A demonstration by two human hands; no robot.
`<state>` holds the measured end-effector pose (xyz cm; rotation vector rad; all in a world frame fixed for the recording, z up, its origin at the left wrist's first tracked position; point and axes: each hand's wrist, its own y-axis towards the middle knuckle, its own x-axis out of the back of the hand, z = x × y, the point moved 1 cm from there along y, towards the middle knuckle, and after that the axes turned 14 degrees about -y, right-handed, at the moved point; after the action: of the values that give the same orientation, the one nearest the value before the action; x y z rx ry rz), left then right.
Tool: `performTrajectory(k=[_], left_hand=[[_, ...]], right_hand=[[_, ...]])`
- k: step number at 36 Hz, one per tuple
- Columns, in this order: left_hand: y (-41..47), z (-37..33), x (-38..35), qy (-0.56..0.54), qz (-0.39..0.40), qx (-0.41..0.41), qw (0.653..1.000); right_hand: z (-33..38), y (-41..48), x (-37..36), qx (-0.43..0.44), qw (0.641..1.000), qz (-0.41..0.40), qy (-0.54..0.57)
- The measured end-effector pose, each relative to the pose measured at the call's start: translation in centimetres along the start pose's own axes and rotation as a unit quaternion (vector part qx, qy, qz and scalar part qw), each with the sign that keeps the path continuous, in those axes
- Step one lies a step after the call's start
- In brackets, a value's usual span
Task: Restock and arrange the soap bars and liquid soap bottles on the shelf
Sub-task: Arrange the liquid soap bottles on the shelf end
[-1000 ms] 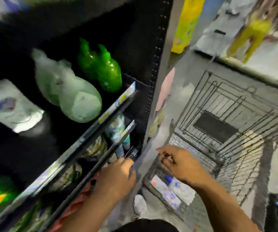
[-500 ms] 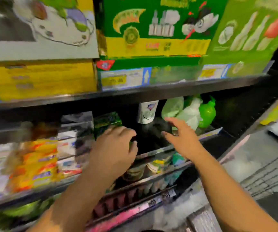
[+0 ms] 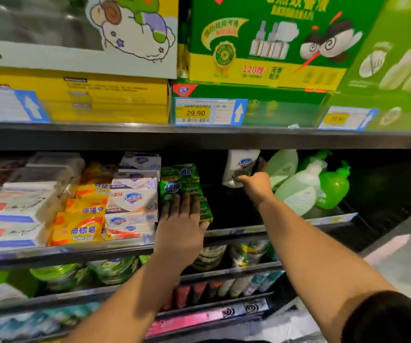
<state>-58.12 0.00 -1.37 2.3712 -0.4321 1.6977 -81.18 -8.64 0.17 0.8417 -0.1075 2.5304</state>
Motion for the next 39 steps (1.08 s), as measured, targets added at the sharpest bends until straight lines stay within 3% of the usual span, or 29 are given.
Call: performTrajectory(k=[6,10,16,20,23,25,28,32,34,36,38,39], left_hand=[[0.4,0.0,-0.6,0.009,-0.02,-0.004,1.0],[0.1,-0.4,0.0,0.007,-0.019,-0.007,1.0],[-0.3,-0.1,-0.7,-0.03,-0.076,-0.017,0.997],[-0.4,-0.2,-0.5,-0.047,-0.063,-0.007,0.997],[0.1,-0.3,1.0,-0.182,-0.057,0.018,0.981],[-0.1,-0.8,2.4,-0.287,-0.088,0.022,0.954],[-1.0,-3.1,3.9,-0.4,-0.149,-0.027,0.904],[-1.2,-7.4,3.9,-0.619,0.021,0.006,0.785],[-0.8,-8.4,3.2,-0.621,0.048,0.018,0.782],[-0.5,-8.7,3.0,-0.652,0.038,0.045,0.756],[-0.1,-8.6,2.8,-0.72,0.054,0.067,0.688],[0.0,-8.5,2.8,-0.768,0.065,0.089,0.631]], right_hand=[[-0.7,0.8,-1.0,0.001,0.998,-0.044,0.048],[-1.5,0.6,-1.9,-0.008,1.0,-0.011,-0.024],[-2.7,1.0,-1.9,-0.006,0.999,0.041,0.015],[-1.2,-2.6,0.7,-0.017,0.994,0.067,0.082],[-0.7,-6.5,3.1,-0.01,0.974,0.105,0.199],[-0.5,-9.0,4.5,-0.007,0.948,0.15,0.28],[0.0,-11.2,5.9,-0.028,0.937,0.177,0.301],[0.8,-12.5,6.8,-0.06,0.958,0.149,0.237],[1.1,-13.1,7.2,-0.096,0.959,0.14,0.227],[1.4,-13.8,7.9,-0.101,0.958,0.145,0.224],[1.2,-14.1,8.4,-0.075,0.966,0.148,0.198],[1.0,-14.2,8.6,-0.064,0.972,0.138,0.177]])
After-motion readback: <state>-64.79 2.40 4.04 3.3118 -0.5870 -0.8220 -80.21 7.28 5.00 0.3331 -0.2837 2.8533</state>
